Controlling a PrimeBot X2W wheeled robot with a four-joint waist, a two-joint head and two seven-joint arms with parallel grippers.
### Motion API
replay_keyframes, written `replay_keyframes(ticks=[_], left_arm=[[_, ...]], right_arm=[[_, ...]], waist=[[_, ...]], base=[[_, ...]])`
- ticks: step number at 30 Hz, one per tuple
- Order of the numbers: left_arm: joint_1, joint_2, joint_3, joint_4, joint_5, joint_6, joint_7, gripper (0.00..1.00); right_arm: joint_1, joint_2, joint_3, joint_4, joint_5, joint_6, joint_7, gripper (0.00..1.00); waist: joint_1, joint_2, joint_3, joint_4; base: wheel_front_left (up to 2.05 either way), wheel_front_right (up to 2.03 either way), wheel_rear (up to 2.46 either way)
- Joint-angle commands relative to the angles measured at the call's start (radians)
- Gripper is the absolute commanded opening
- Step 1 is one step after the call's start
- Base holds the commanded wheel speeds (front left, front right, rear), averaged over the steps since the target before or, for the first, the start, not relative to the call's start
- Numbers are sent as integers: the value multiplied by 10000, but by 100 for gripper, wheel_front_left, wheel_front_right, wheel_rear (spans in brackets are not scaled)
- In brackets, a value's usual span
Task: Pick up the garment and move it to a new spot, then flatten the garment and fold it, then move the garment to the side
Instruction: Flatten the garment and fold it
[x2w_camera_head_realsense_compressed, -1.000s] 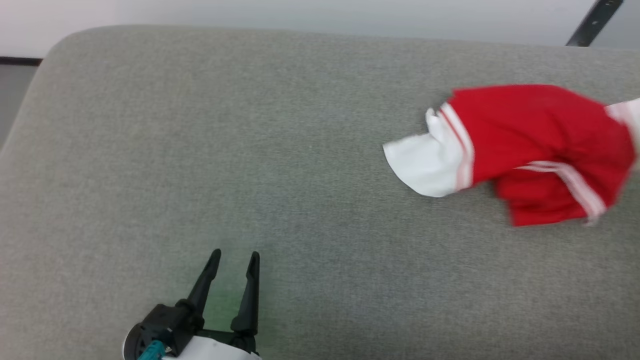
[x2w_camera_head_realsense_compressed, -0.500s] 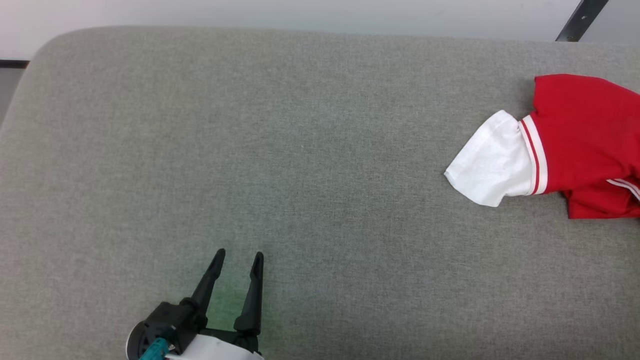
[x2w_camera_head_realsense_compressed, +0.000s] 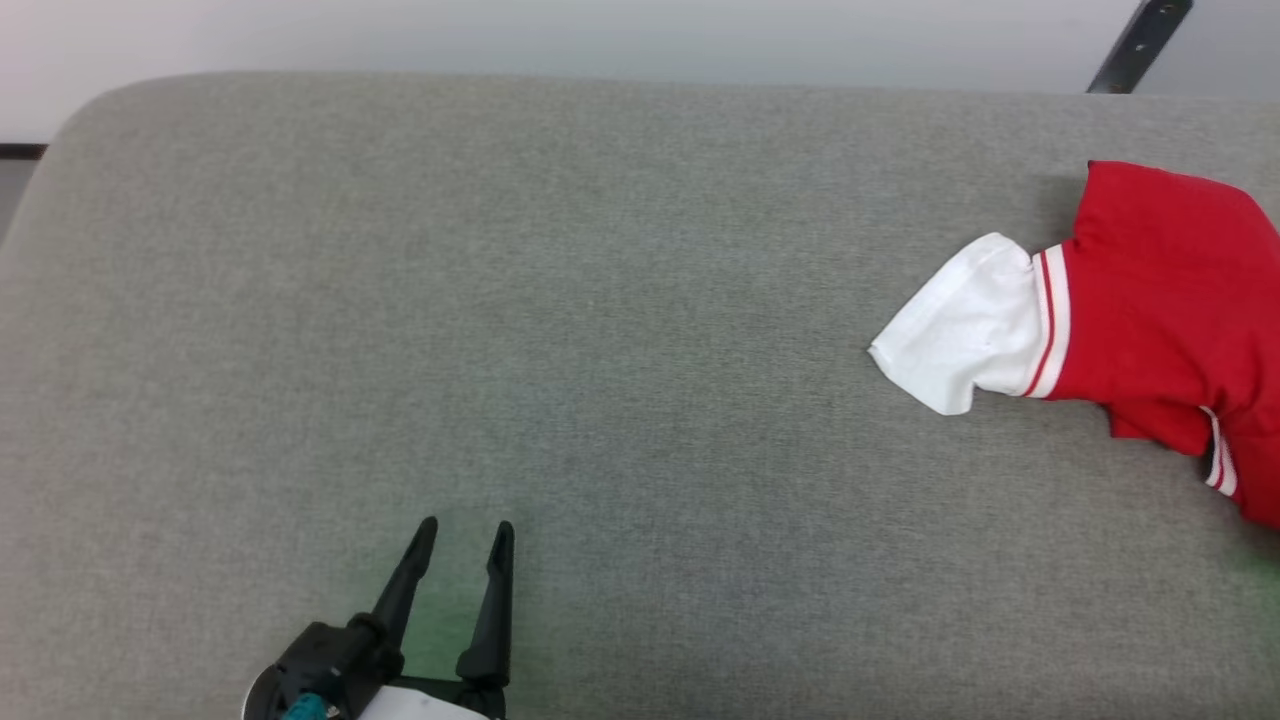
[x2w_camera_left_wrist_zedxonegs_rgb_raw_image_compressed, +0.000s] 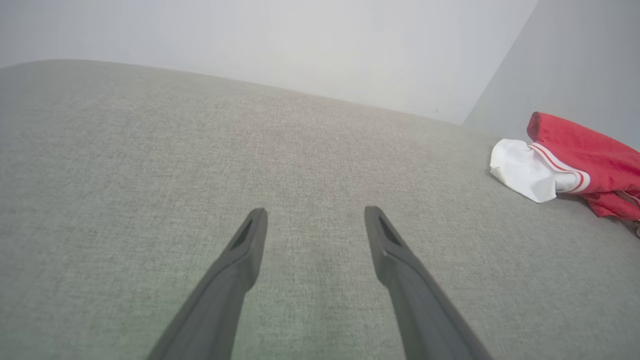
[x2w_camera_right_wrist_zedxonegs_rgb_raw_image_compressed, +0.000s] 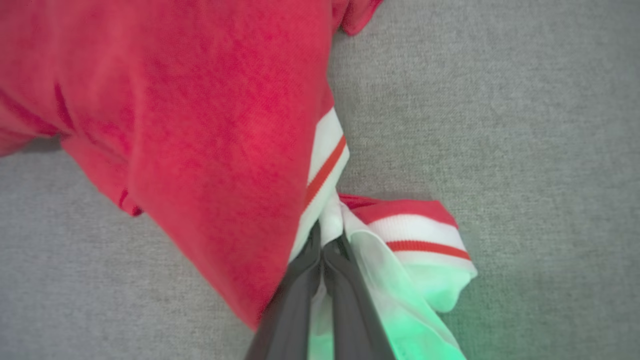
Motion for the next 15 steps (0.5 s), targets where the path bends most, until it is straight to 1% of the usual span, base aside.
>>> replay_keyframes(ticks=[1,2,3,4,6,9,12,15], left_arm=[[-20,0,1,-13,-46,-27,-4,100],[-70,16,-65,7,-39,-27,-4,100],[-113,40,-121,24,-34,-27,-4,100],[-164,54,-186,37,-40,-27,-4,100],[-306,98,-376,12,-151,-27,-4,100],[-762,424,-781,-95,-343,-27,-4,100],[-1601,1076,-1560,53,-582,-27,-4,100],[-2867,1746,-2428,282,-955,-27,376,100]], right_arm=[[316,8,150,-105,-167,-7,46,0],[375,-24,160,-233,-224,-7,13,13],[400,-35,108,-365,-253,-7,-91,43],[376,-65,-18,-450,-244,-7,-266,100],[338,-55,-204,-644,-374,-7,-665,100],[426,-205,-492,-936,-781,-7,-1371,100],[506,-295,-846,-1284,-1343,-7,-2185,100],[675,-96,-1223,-1649,-2000,-7,-2949,100]], waist=[[0,-1,-14,-143],[0,-1,-23,-187],[0,-1,-54,-243],[0,-1,-80,-290],[0,-1,-188,-361],[0,-1,-326,-422],[0,-1,-489,-503],[0,-1,-640,-665]], base=[[0,0,0],[0,0,0],[0,0,0],[0,0,0],[0,0,0],[0,0,0],[0,0,0],[0,0,0]])
